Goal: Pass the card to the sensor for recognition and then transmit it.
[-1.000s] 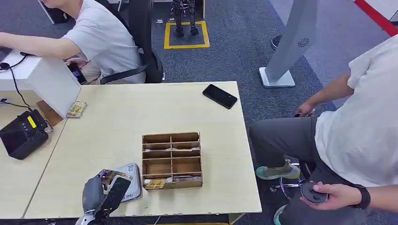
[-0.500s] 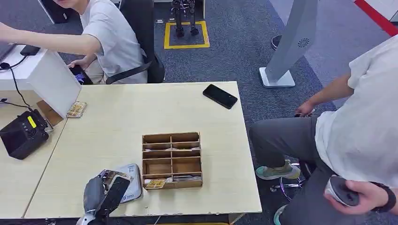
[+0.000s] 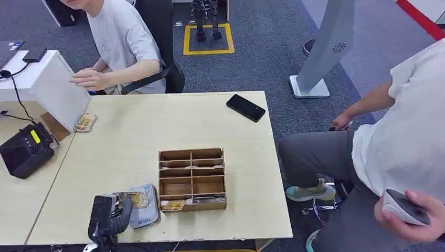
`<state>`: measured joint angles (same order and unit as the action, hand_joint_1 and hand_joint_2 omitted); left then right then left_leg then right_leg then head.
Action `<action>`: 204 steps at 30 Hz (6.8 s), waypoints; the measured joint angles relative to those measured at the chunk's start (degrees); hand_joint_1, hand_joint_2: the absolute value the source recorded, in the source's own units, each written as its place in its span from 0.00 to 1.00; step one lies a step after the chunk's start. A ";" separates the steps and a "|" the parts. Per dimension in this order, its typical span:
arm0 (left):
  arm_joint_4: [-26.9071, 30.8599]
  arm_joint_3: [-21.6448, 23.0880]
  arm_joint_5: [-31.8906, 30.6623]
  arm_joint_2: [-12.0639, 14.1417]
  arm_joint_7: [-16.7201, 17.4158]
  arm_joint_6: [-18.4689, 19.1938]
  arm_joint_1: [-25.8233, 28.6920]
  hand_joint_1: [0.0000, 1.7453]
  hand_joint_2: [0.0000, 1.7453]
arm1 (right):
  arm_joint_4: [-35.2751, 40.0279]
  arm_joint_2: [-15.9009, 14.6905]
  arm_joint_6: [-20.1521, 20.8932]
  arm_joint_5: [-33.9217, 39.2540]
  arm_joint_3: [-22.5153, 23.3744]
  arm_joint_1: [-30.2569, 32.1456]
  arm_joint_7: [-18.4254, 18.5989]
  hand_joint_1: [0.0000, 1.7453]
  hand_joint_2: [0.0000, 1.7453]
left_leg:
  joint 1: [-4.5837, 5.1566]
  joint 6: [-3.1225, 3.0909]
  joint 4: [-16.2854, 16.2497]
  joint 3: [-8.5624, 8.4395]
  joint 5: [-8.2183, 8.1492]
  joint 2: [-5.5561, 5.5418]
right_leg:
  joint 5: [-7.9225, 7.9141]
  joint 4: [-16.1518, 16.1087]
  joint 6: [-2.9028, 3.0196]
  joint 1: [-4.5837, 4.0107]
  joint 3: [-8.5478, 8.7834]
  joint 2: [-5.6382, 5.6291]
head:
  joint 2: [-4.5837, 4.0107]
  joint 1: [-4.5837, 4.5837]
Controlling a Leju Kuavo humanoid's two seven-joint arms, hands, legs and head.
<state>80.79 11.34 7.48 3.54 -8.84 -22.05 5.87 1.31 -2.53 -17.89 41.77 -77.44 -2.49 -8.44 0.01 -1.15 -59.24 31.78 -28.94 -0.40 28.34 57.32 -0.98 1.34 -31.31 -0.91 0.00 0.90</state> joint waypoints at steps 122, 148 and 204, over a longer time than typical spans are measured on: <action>24.47 29.28 -66.45 23.71 2.83 9.64 -27.04 0.00 1.00 | 4.70 -3.26 2.33 -1.03 -2.84 -0.13 -0.15 0.00 1.00 | -0.05 0.02 -0.05 0.11 0.04 0.02 | -0.06 0.01 -0.05 -0.01 -0.09 -0.10 | 0.00 0.00; 12.78 30.70 -71.52 17.22 8.82 9.27 -22.97 0.00 1.00 | 2.69 -1.84 2.66 -0.88 -2.77 -0.89 0.31 0.00 1.00 | -0.05 0.02 -0.05 0.12 0.04 0.01 | -0.06 0.01 -0.05 -0.01 -0.10 -0.09 | 0.00 0.00; 8.30 26.45 -60.39 10.05 10.81 12.35 -20.84 0.00 1.00 | 3.13 -1.47 1.65 -1.05 -4.15 -1.53 1.49 0.00 1.00 | -0.05 0.02 -0.05 0.13 0.04 -0.01 | -0.07 0.01 -0.05 -0.01 -0.09 -0.06 | 0.00 0.00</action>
<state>89.09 37.79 -52.92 13.59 1.97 -9.70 -14.97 4.44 -4.00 -16.24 40.72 -81.59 -4.03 -6.95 -0.04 -1.14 -59.30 31.92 -28.89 -0.41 28.28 57.34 -1.03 1.33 -31.41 -0.97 0.00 0.90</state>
